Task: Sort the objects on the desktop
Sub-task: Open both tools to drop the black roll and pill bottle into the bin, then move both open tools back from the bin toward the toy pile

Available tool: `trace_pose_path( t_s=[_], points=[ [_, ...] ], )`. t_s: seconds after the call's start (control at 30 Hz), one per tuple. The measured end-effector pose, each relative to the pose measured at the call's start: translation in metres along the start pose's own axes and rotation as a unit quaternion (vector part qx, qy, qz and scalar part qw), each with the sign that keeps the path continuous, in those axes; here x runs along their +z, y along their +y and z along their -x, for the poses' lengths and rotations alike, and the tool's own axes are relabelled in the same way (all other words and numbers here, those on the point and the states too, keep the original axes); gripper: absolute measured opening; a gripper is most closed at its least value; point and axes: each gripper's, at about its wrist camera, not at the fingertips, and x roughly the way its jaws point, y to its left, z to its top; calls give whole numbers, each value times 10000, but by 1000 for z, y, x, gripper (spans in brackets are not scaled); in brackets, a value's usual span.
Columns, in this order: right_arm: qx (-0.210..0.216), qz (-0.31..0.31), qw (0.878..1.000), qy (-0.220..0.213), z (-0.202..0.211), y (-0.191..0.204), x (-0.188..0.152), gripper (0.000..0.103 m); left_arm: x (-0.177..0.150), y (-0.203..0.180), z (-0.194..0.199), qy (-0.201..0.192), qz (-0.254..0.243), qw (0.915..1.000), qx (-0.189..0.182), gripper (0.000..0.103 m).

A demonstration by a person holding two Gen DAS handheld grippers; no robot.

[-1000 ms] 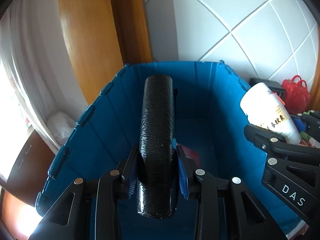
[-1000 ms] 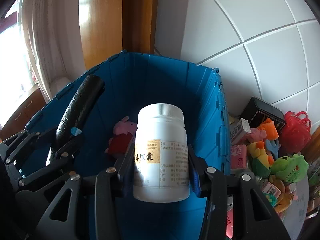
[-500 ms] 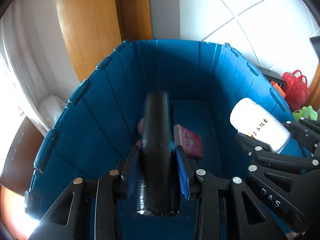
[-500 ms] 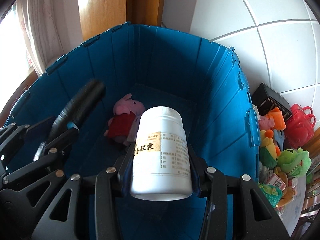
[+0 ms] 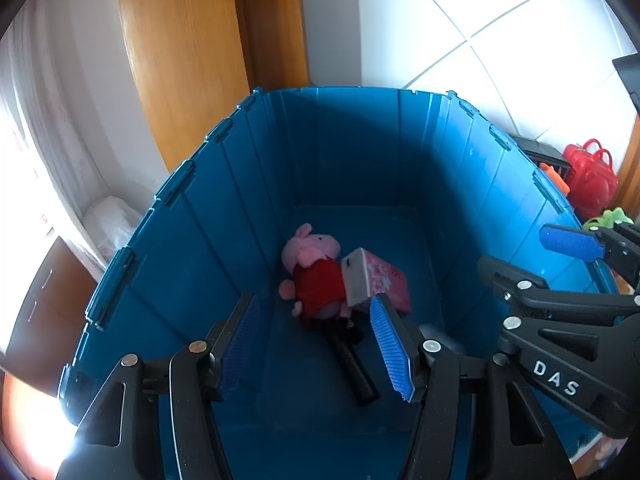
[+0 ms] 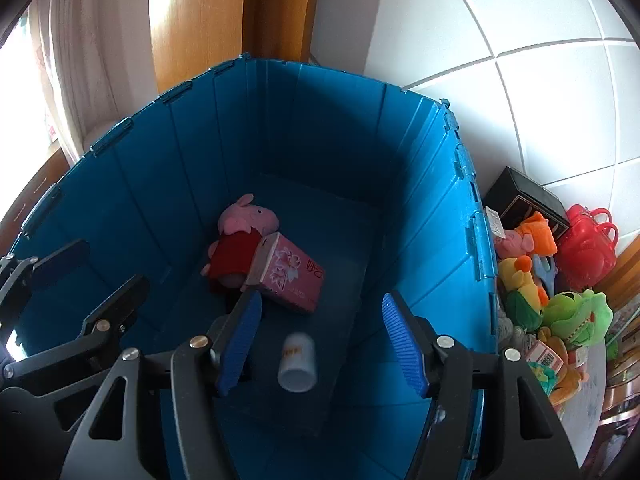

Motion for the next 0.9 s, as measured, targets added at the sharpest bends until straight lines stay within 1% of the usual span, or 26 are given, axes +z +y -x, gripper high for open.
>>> trace_pose_path(
  t_s=[0.13, 0.4, 0.47, 0.5, 0.67, 0.9],
  points=[
    [-96, 16, 10000, -2, 5, -2, -6, 72, -5, 0, 4, -16, -6, 10000, -2, 59],
    [-233, 47, 9997, -12, 17, -7, -22, 74, -16, -2, 11, -55, 7, 10000, -45, 59],
    [-283, 80, 9996, -16, 20, -7, -26, 77, -18, -3, 14, -74, 19, 10000, -64, 59],
    [-316, 97, 9995, -14, 22, -7, -29, 81, -20, -3, 15, -85, 16, 9999, -80, 59],
    [-361, 82, 9993, -33, 30, -12, -40, 82, -26, -9, 24, -163, -11, 9997, -158, 63],
    [-423, -11, 9989, -177, 53, -22, -57, 82, -39, -12, 44, -372, -17, 9991, -220, 70]
  ],
)
